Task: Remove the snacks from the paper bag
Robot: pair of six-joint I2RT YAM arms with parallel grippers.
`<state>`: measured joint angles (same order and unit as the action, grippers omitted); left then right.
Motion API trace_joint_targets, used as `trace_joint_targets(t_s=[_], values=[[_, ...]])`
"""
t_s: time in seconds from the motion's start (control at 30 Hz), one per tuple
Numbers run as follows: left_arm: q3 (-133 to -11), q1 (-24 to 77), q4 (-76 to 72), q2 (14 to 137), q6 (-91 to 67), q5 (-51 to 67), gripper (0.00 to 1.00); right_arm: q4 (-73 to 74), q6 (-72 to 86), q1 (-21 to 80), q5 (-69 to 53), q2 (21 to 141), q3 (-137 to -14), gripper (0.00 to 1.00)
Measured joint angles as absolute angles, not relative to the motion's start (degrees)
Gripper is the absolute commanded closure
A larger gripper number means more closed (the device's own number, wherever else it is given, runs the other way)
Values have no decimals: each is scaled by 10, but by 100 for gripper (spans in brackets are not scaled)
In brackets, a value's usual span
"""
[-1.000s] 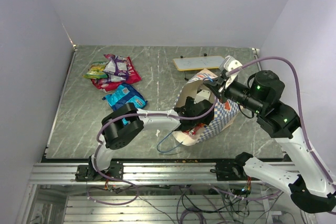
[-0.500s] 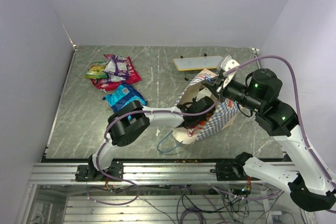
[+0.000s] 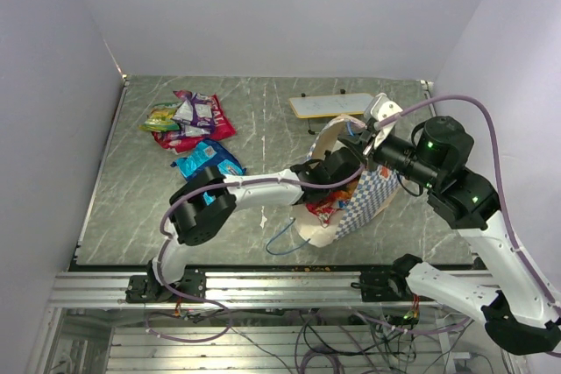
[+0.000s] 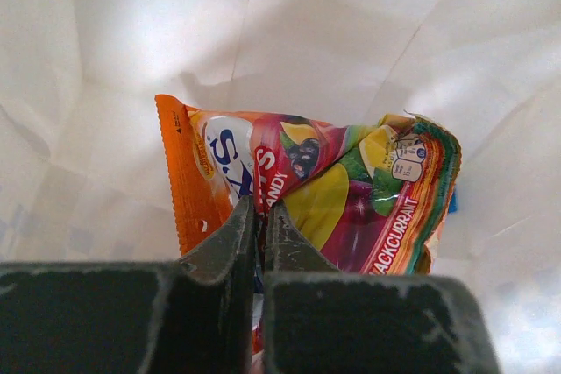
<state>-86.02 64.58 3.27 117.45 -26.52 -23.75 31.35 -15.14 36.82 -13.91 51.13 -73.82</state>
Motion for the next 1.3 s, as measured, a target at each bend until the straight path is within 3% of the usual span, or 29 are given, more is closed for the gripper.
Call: trace_joint_targets(t_s=[0.43,0.73,1.3], values=[[-863,642,32,1076,-237,-255,93,271,-141,369,-137,506,-736,100],[-783,645,113,979,-258,-220,93,251,-143,371,-88,496,-734,100],[-716,653,241,676,-291,-145,93,279,-144,369,54,491,-716,100]])
